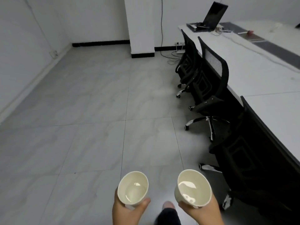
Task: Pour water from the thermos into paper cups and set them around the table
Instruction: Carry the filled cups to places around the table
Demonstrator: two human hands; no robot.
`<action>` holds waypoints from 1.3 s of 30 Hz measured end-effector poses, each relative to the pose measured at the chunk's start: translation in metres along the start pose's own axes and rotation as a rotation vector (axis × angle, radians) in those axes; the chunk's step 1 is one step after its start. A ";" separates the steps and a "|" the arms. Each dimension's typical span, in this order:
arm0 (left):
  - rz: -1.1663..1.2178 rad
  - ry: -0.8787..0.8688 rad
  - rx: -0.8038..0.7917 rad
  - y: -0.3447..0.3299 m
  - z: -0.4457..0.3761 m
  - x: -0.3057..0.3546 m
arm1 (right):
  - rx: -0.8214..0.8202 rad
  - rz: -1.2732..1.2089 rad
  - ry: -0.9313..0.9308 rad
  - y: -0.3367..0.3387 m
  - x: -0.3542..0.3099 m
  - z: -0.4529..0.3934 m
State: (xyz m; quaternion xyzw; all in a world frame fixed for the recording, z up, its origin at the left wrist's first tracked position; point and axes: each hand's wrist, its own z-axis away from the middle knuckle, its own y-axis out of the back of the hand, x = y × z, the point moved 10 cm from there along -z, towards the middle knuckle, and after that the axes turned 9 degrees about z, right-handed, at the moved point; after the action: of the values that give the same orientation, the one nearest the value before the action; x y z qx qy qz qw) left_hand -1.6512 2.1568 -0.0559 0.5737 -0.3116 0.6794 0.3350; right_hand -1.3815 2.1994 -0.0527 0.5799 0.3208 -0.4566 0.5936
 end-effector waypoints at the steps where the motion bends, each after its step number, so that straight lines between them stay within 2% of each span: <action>1: -0.003 -0.005 -0.019 -0.013 -0.022 0.000 | 0.022 -0.007 -0.036 -0.005 0.001 -0.019; 5: 0.016 0.018 -0.072 -0.076 -0.118 -0.002 | 0.011 -0.041 -0.051 -0.032 -0.004 -0.124; 11: -0.029 0.034 0.038 -0.145 -0.263 0.016 | 0.070 -0.004 -0.049 -0.043 -0.065 -0.280; 18: -0.071 0.073 0.032 -0.207 -0.416 0.027 | 0.099 -0.040 -0.038 -0.070 -0.103 -0.440; 22: -0.072 0.086 -0.038 -0.258 -0.521 0.035 | 0.082 -0.064 0.069 -0.104 -0.145 -0.538; 25: -0.071 0.081 -0.103 -0.298 -0.607 0.056 | 0.136 -0.147 0.021 -0.122 -0.154 -0.608; 30: -0.123 -0.008 -0.227 -0.386 -0.732 0.095 | 0.279 -0.094 -0.061 -0.133 -0.182 -0.718; 35: -0.099 -0.032 -0.349 -0.492 -0.810 0.106 | 0.307 -0.103 -0.110 -0.135 -0.184 -0.814; 39: -0.093 -0.027 -0.422 -0.587 -0.855 0.100 | 0.363 -0.116 -0.074 -0.106 -0.185 -0.899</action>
State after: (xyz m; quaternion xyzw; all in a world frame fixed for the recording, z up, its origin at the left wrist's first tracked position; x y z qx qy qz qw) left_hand -1.6738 3.1981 -0.0608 0.5138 -0.4245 0.5750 0.4745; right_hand -1.4143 3.1228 -0.0352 0.6409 0.2436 -0.5615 0.4633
